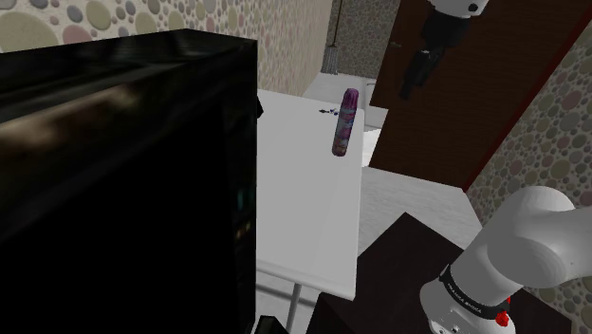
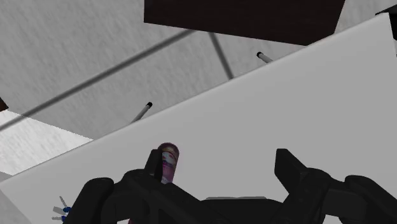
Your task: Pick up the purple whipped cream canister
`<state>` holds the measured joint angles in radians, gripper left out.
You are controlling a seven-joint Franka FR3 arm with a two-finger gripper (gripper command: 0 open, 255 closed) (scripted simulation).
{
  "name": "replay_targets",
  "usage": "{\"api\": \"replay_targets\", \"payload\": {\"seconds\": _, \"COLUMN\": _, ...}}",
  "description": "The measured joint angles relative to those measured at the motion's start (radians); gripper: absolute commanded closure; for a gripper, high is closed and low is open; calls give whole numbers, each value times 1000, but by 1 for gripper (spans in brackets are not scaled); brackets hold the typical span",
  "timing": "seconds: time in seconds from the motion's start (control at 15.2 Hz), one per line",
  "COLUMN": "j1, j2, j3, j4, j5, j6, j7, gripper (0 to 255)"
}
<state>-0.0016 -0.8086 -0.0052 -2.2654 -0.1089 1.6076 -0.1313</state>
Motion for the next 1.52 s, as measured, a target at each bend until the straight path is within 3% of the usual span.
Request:
{"api": "replay_targets", "payload": {"seconds": 0.2, "j1": 0, "j2": 42, "j3": -20, "j4": 17, "j5": -2, "j6": 24, "j7": -20, "gripper": 0}}
{"api": "replay_targets", "payload": {"seconds": 0.66, "j1": 8, "j2": 285, "j3": -112, "j4": 130, "j5": 15, "j6": 139, "j7": -120, "gripper": 0}}
{"api": "replay_targets", "payload": {"seconds": 1.32, "j1": 17, "j2": 687, "j3": -220, "j4": 433, "j5": 124, "j6": 200, "j7": -294, "gripper": 0}}
{"api": "replay_targets", "payload": {"seconds": 1.52, "j1": 15, "j2": 705, "j3": -224, "j4": 415, "j5": 132, "j6": 232, "j7": -306, "gripper": 0}}
